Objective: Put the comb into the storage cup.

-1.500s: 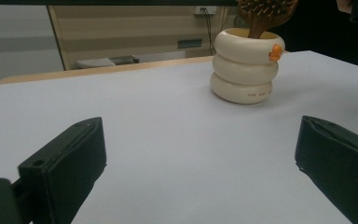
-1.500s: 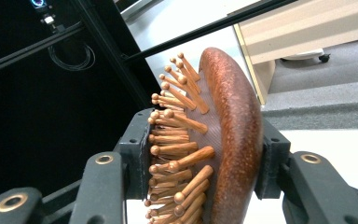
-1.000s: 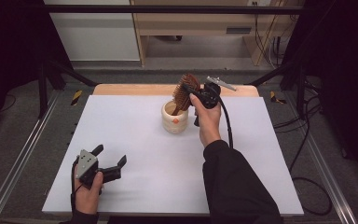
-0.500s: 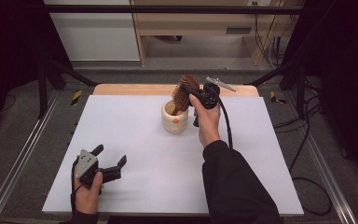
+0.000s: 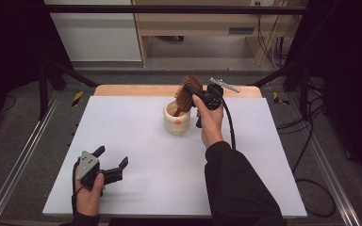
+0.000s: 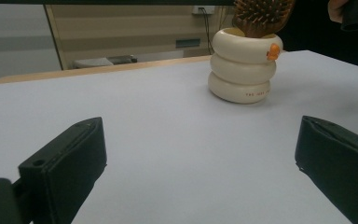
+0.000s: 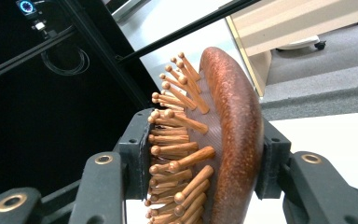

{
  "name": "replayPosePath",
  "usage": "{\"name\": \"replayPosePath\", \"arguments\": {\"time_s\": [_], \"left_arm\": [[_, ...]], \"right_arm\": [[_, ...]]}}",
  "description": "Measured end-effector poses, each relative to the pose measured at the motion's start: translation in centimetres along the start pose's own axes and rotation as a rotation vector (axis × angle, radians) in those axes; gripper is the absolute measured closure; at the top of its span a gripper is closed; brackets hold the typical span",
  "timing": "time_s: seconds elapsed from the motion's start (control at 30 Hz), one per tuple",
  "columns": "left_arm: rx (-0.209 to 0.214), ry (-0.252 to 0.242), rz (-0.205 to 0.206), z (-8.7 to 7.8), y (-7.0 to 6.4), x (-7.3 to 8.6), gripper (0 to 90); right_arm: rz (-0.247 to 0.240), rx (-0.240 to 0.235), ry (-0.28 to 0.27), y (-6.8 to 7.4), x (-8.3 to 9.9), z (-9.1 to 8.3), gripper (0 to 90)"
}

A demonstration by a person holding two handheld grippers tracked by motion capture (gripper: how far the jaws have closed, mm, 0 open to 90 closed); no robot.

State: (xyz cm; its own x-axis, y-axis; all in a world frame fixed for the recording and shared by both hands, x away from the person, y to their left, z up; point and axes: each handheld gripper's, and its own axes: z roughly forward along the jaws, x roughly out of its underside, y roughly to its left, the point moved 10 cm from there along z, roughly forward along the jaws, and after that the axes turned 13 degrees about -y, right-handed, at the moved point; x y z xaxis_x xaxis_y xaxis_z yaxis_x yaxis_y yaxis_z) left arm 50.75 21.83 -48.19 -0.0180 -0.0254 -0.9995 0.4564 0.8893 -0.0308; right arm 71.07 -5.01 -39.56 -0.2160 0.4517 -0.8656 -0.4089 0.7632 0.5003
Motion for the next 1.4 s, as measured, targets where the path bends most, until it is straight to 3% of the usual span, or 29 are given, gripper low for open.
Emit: {"name": "replayPosePath", "arguments": {"time_s": [0.33,1.4], "left_arm": [[-0.001,0.000,-0.003,0.01,0.02,0.02,1.9],[0.006,0.001,-0.006,0.04,-0.12,0.03,1.9]], "right_arm": [[0.019,0.007,-0.003,-0.45,0.02,-0.03,49.1],[0.017,-0.010,0.001,-0.72,0.04,-0.17,47.9]]}}
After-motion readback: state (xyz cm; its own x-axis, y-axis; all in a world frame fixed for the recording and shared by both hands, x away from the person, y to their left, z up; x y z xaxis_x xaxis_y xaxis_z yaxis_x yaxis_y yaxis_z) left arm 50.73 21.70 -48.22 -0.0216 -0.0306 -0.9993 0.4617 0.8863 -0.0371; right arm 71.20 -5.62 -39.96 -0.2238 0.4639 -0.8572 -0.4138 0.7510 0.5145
